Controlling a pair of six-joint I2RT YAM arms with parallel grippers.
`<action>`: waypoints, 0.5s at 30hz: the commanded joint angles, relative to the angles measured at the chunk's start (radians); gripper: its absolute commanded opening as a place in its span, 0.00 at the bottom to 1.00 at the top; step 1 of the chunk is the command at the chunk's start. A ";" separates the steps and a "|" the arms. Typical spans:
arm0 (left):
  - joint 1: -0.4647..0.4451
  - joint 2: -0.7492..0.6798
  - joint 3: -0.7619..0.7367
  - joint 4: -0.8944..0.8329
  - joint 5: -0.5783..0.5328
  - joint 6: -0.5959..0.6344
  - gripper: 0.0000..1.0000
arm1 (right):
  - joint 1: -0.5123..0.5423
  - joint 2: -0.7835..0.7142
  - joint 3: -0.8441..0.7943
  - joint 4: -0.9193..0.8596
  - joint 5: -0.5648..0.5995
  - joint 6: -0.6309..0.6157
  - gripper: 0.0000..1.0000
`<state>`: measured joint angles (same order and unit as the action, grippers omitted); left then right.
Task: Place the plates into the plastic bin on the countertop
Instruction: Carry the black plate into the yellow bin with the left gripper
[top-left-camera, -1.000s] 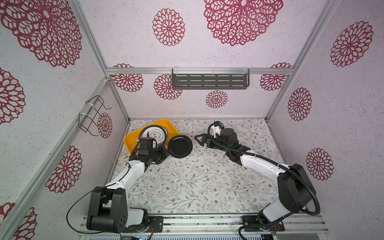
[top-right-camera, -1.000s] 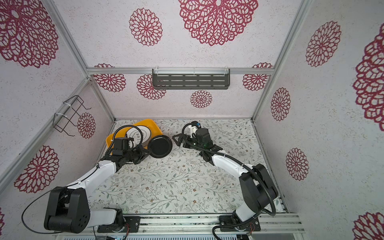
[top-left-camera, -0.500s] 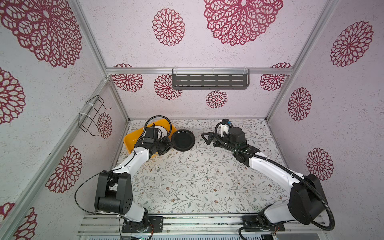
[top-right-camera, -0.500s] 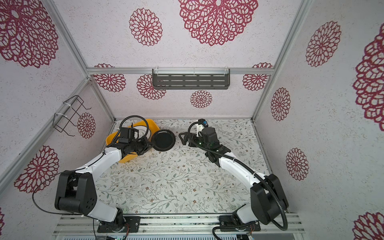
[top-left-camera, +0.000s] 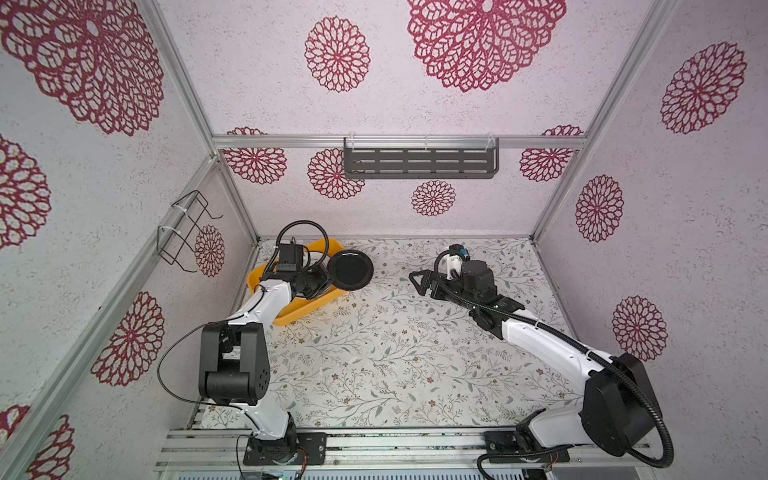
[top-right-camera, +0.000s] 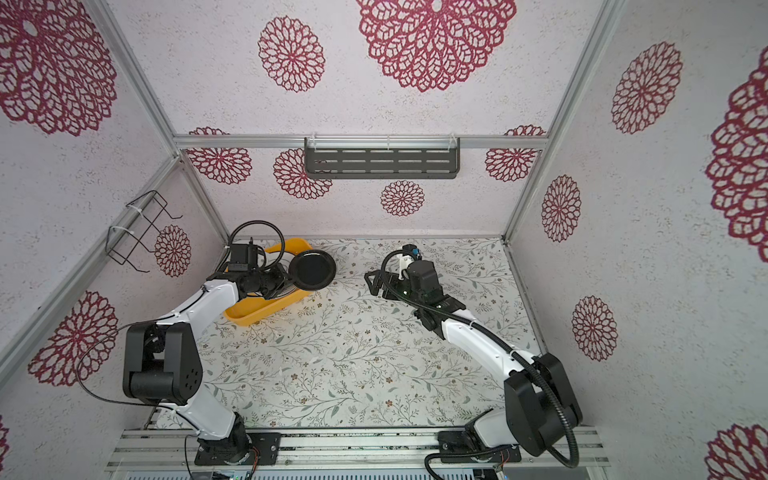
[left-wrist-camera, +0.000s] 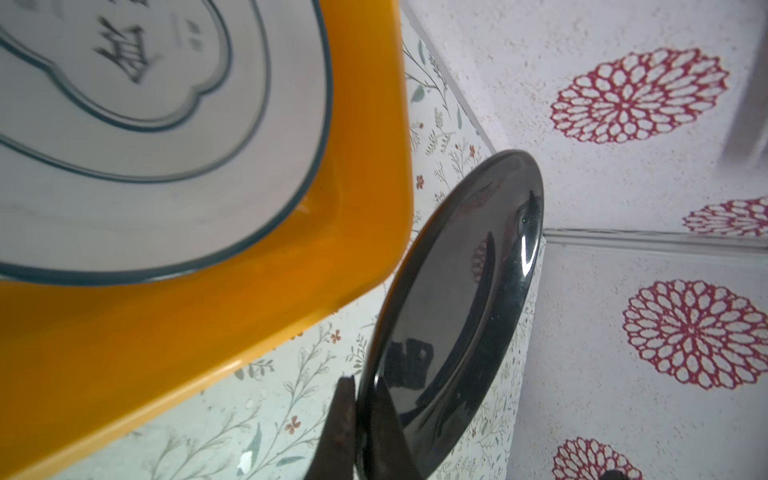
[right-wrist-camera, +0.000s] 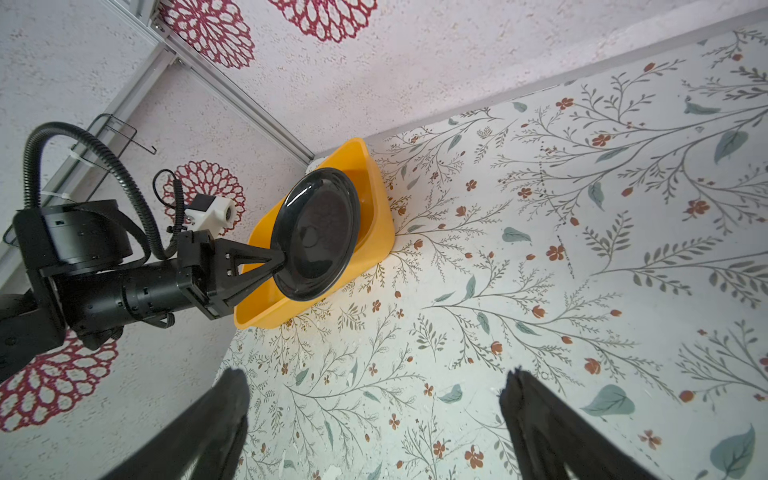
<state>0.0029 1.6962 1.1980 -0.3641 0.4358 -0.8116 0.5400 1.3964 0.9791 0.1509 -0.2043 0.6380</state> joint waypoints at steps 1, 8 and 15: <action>0.051 0.020 0.029 0.017 0.007 0.020 0.00 | -0.006 -0.033 0.023 0.008 0.022 -0.022 0.99; 0.157 0.065 0.038 0.046 0.019 0.010 0.00 | -0.007 0.008 0.054 0.009 0.026 -0.016 0.99; 0.229 0.125 0.054 0.074 0.041 -0.006 0.00 | -0.008 0.070 0.089 0.029 -0.001 0.009 0.99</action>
<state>0.2150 1.7962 1.2148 -0.3367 0.4461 -0.8165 0.5392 1.4506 1.0332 0.1547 -0.2058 0.6392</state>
